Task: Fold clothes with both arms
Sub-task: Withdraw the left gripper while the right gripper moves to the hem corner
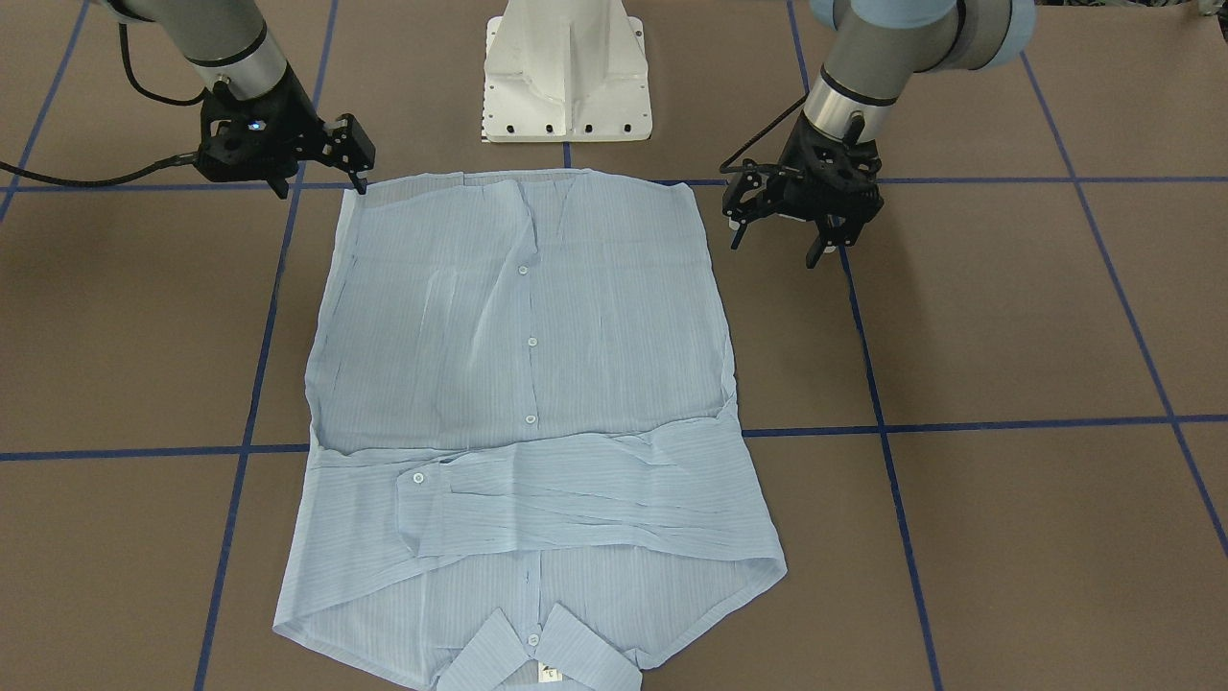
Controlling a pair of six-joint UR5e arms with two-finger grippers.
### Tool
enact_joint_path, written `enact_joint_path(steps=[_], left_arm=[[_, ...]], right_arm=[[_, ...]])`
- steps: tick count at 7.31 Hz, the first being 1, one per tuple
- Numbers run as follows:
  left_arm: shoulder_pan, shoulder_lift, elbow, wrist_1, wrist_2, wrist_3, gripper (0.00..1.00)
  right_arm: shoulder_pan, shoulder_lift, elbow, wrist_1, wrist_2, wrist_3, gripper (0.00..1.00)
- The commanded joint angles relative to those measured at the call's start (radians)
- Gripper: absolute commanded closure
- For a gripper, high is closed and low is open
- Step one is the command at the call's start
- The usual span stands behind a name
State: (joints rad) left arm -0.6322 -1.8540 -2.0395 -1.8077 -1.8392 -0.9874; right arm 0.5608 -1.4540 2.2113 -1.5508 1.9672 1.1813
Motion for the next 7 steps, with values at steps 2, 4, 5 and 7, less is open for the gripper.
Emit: enact_joint_path(steps=[2, 4, 5, 7], left_arm=[[0.0, 0.013, -0.031, 0.001, -0.005, -0.005, 0.0], [0.003, 0.015, -0.031, -0.002, -0.014, -0.013, 0.0], [0.003, 0.013, -0.031, -0.005, -0.014, -0.025, 0.0], [0.008, 0.007, -0.028, -0.007, -0.014, -0.027, 0.0]], right_arm=[[-0.111, -0.176, -0.013, 0.244, -0.066, 0.089, 0.0], [-0.147, -0.177, -0.039, 0.236, -0.1, 0.089, 0.0], [-0.154, -0.167, -0.071, 0.236, -0.094, 0.089, 0.0], [-0.171, -0.158, -0.113, 0.236, -0.097, 0.089, 0.0]])
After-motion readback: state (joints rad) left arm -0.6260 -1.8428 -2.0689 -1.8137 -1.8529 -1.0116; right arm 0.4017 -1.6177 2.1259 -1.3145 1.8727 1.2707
